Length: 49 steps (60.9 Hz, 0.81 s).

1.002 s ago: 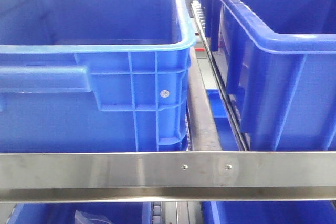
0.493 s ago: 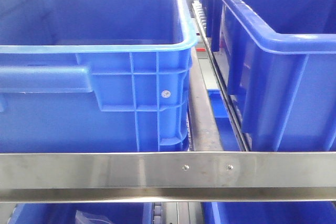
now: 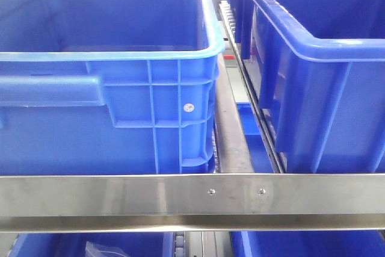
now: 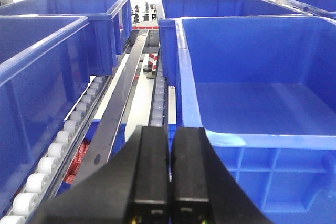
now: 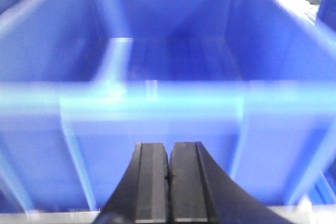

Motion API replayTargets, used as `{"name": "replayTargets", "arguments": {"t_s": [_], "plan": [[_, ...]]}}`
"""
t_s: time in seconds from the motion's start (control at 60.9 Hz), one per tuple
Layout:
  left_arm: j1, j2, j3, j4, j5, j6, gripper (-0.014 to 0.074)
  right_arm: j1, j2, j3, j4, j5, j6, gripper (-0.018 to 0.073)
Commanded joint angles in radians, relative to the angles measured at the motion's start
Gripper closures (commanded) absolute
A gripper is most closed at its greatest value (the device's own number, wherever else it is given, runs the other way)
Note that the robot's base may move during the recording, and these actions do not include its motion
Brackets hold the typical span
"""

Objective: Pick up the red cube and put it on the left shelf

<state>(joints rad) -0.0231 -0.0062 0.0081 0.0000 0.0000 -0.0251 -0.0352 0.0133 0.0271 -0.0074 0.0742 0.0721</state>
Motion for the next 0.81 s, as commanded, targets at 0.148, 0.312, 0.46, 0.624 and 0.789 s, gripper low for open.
{"name": "replayTargets", "arguments": {"t_s": [0.148, 0.312, 0.46, 0.624, 0.789], "plan": [[-0.004, -0.016, 0.025, 0.0, -0.083, 0.0, 0.0495, -0.006, -0.046, -0.015, -0.014, -0.074, -0.007, 0.0511], [-0.004, -0.016, 0.025, 0.0, -0.083, 0.0, 0.0495, -0.006, -0.045, -0.015, -0.013, -0.08, -0.007, 0.0511], [-0.004, -0.016, 0.025, 0.0, -0.083, 0.0, 0.0495, -0.006, -0.045, -0.015, -0.013, -0.086, -0.007, 0.0511], [-0.004, -0.016, 0.025, 0.0, -0.083, 0.0, 0.0495, -0.006, -0.045, -0.015, -0.013, -0.088, -0.007, 0.0511], [-0.004, -0.016, 0.025, 0.0, -0.083, 0.0, 0.0495, -0.006, -0.045, -0.015, -0.013, -0.088, -0.007, 0.0511]]}}
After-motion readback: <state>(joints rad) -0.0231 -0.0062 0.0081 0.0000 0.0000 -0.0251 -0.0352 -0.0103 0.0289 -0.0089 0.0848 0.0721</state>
